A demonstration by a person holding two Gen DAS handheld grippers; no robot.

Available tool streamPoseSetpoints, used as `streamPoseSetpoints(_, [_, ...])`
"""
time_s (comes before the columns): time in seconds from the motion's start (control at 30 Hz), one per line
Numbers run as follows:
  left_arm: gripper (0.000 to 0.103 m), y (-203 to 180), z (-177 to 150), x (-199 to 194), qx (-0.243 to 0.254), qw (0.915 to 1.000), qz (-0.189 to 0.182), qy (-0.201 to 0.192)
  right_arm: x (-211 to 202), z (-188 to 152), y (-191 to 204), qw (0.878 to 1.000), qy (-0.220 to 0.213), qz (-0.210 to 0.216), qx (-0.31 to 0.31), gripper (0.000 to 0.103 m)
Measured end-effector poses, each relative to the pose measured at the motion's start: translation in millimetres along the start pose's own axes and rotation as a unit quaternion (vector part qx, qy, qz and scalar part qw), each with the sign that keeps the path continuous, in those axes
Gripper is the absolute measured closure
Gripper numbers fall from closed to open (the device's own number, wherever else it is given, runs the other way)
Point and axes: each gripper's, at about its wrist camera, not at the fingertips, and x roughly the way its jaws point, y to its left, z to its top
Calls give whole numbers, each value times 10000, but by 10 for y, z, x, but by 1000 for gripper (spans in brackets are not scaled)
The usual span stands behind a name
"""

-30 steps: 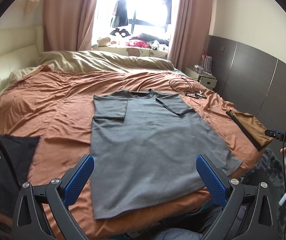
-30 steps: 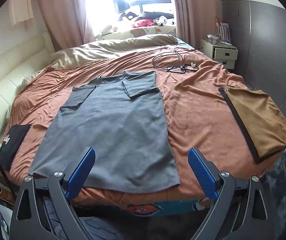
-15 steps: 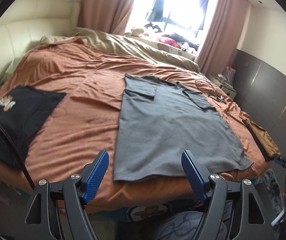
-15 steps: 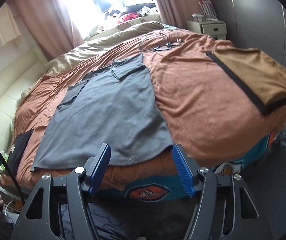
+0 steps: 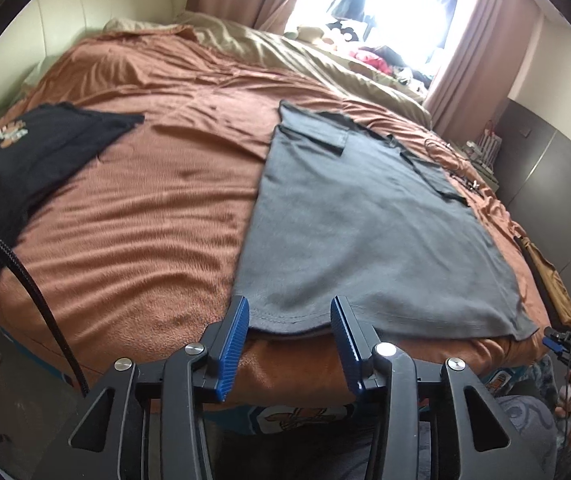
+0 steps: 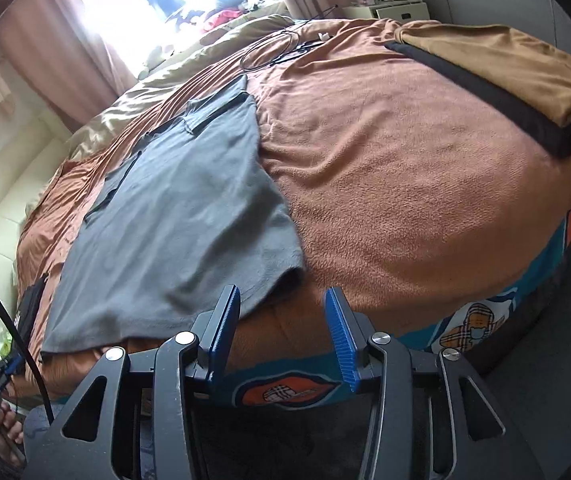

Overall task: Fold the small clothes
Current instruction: 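Lower both grippers to the shirt's hem edge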

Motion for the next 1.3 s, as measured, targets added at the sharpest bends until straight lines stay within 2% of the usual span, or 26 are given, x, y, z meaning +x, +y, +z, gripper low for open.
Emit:
streamPoseSetpoints(0.17, [58, 112, 9, 207, -276, 9995, 31, 131, 241, 45, -102, 9996, 99, 173, 179, 61])
streamPoseSetpoints(0.4, [59, 197, 13, 360, -419, 9986, 243, 200, 437, 36, -152, 9979, 175, 501, 377, 63])
streamPoseSetpoints(0.47, [60, 226, 8, 390, -478, 9980, 365, 209, 488, 47, -179, 9975, 180, 515, 444, 73])
streamPoseSetpoints(0.53, [61, 246, -8, 430, -550, 9974, 388, 256, 528, 72, -239, 9965, 232, 528, 608, 94])
streamPoseSetpoints(0.6, [66, 277, -34, 504, -640, 9965, 352, 403, 506, 93, -320, 9948, 280, 538, 821, 100])
streamPoseSetpoints(0.67, [69, 313, -82, 539, -750, 9952, 397, 497, 418, 121, -412, 9925, 179, 682, 993, 100])
streamPoseSetpoints(0.93, [70, 395, -114, 539, -1106, 9929, 116, 434, 239, 34, -493, 9933, 28, 668, 947, 101])
streamPoseSetpoints(0.97, [72, 418, -112, 560, -1189, 9920, 78, 427, 248, 17, -503, 9930, 38, 666, 971, 101])
streamPoseSetpoints(1.03, [90, 485, -101, 580, -1423, 9888, 65, 447, 277, 21, -480, 9920, 23, 706, 1045, 101])
streamPoseSetpoints(1.07, [95, 520, -92, 571, -1547, 9869, 34, 463, 265, 16, -490, 9910, 12, 736, 1114, 101])
streamPoseSetpoints(1.13, [96, 553, -84, 488, -1703, 9846, -46, 401, 200, 17, -498, 9889, -45, 851, 1215, 101])
streamPoseSetpoints(1.2, [97, 504, -50, 344, -1543, 9877, 55, 231, 108, 39, -465, 9881, -132, 942, 1211, 101])
streamPoseSetpoints(1.3, [97, 465, 4, 185, -1552, 9878, 38, 86, 1, 66, -397, 9892, -203, 981, 1074, 101])
